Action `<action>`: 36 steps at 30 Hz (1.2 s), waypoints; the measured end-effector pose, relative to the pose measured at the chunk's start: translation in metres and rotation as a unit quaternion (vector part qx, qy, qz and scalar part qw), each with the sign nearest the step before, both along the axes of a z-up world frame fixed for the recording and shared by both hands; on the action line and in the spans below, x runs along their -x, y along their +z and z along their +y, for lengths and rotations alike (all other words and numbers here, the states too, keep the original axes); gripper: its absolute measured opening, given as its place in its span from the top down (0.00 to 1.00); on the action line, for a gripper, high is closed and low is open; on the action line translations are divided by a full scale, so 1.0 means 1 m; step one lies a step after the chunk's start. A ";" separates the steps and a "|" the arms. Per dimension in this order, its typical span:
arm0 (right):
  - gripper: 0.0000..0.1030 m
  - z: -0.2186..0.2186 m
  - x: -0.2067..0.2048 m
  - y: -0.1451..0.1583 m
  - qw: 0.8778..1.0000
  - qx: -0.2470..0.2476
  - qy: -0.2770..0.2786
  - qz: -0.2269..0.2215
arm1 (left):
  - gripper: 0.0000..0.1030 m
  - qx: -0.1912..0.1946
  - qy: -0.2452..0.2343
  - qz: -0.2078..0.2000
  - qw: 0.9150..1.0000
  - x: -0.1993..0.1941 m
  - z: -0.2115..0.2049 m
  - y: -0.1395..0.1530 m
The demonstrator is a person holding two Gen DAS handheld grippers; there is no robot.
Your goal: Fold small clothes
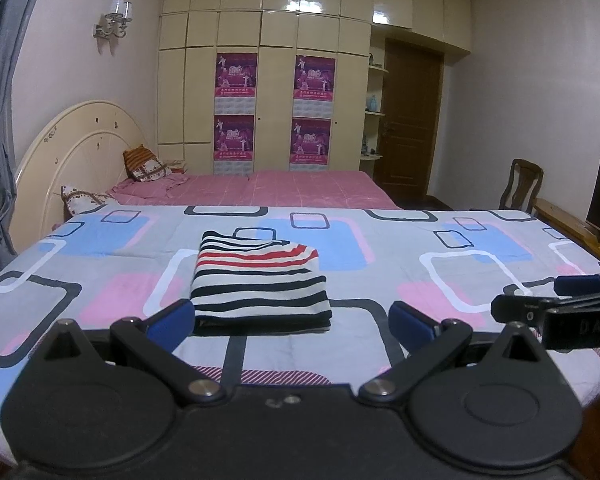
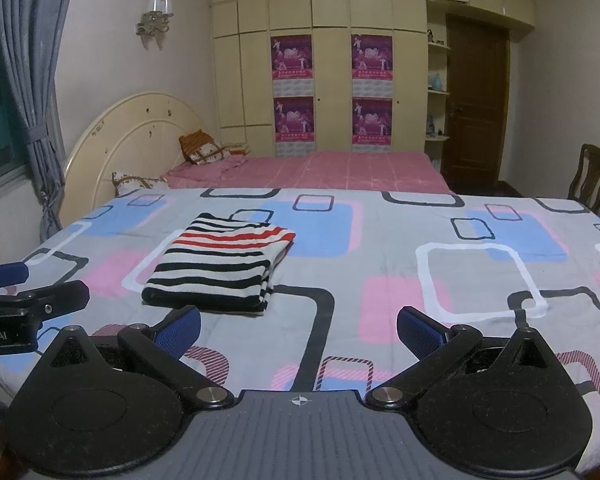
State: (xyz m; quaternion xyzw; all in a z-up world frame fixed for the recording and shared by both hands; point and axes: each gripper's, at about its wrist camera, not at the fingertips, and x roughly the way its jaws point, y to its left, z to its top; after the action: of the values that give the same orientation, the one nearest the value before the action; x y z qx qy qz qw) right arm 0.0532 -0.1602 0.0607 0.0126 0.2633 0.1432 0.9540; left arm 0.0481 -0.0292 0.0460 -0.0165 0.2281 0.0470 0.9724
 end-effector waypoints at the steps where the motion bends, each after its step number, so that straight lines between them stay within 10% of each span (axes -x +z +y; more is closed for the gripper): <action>1: 0.00 0.000 0.000 0.000 1.000 0.000 0.000 0.000 | 0.00 -0.001 0.000 0.000 1.000 0.000 0.000 0.000; 36: 0.00 0.009 0.000 0.002 1.000 0.005 0.006 -0.002 | 0.00 -0.003 0.001 -0.003 1.000 0.000 0.005 0.000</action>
State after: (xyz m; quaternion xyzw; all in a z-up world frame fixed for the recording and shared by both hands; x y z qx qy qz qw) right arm 0.0531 -0.1510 0.0624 0.0062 0.2617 0.1476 0.9538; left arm 0.0484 -0.0237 0.0465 -0.0142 0.2248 0.0489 0.9731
